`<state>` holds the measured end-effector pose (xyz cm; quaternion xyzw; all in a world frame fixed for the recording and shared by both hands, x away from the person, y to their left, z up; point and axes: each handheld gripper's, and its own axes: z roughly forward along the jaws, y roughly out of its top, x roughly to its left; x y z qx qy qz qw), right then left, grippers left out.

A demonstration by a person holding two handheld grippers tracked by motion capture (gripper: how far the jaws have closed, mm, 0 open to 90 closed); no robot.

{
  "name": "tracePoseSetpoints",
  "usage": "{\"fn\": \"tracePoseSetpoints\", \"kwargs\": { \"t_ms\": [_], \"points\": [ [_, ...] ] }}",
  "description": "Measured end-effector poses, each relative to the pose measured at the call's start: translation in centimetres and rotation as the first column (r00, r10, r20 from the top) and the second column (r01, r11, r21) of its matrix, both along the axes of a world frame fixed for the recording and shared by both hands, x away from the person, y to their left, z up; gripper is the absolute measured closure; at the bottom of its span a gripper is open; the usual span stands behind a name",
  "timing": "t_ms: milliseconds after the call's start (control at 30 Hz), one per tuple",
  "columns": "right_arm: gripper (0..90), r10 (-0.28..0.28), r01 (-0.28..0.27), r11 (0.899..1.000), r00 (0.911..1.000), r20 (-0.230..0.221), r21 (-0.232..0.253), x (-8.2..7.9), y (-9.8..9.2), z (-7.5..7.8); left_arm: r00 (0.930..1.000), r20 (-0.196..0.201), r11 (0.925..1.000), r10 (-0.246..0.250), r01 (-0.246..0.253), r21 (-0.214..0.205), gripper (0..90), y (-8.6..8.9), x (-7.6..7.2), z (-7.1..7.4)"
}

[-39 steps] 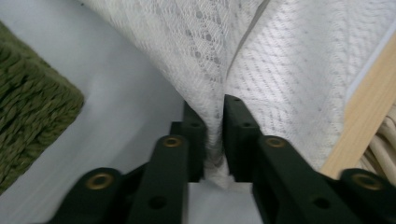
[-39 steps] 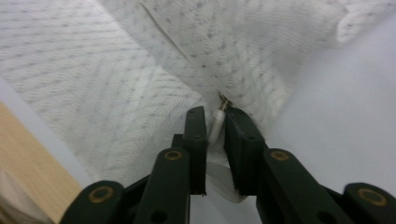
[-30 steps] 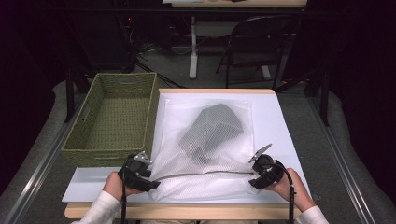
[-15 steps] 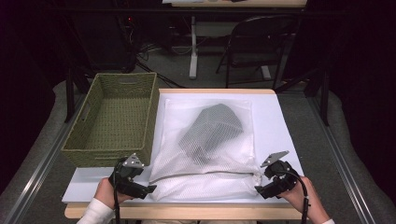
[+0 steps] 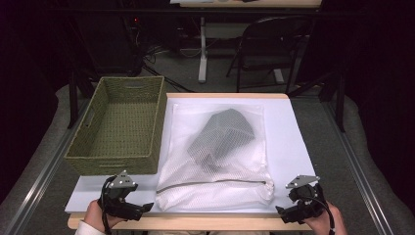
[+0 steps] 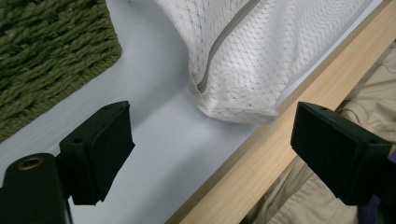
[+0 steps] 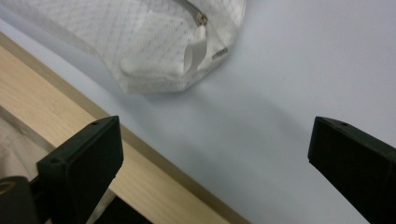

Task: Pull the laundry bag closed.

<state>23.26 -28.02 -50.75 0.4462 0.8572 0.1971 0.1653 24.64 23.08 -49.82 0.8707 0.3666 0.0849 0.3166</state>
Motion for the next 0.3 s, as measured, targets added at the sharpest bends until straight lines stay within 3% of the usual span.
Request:
{"fn": "tracePoseSetpoints", "kwargs": {
  "t_ms": [67, 133, 233, 300],
  "points": [
    [0.0, -0.019, 0.019, 1.0, 0.9997, -0.013, -0.011, -0.41, -0.12, -0.35, 0.9989, 0.046, 1.0, 0.005, -0.005, -0.002, 14.2, 0.08, -0.2, 0.3],
    [0.0, -0.032, 0.032, 0.999, 0.9992, -0.024, -0.012, -0.48, -0.31, -0.54, 0.9977, 0.066, 0.9999, 0.01, -0.009, -0.013, 14.5, 0.23, -0.2, 0.46],
    [0.0, -0.039, 0.039, 0.999, 0.9989, -0.026, -0.022, -0.36, -0.35, -0.74, 0.9975, 0.068, 0.9998, 0.02, -0.019, -0.009, 14.7, 0.46, 0.06, 0.35],
    [0.0, -0.037, 0.037, 0.999, 0.9993, 0.005, -0.034, -0.38, -0.28, -0.66, 0.998, 0.056, 0.9994, 0.031, -0.03, -0.019, 14.8, 0.56, 0.29, 0.22]
  ]
}}
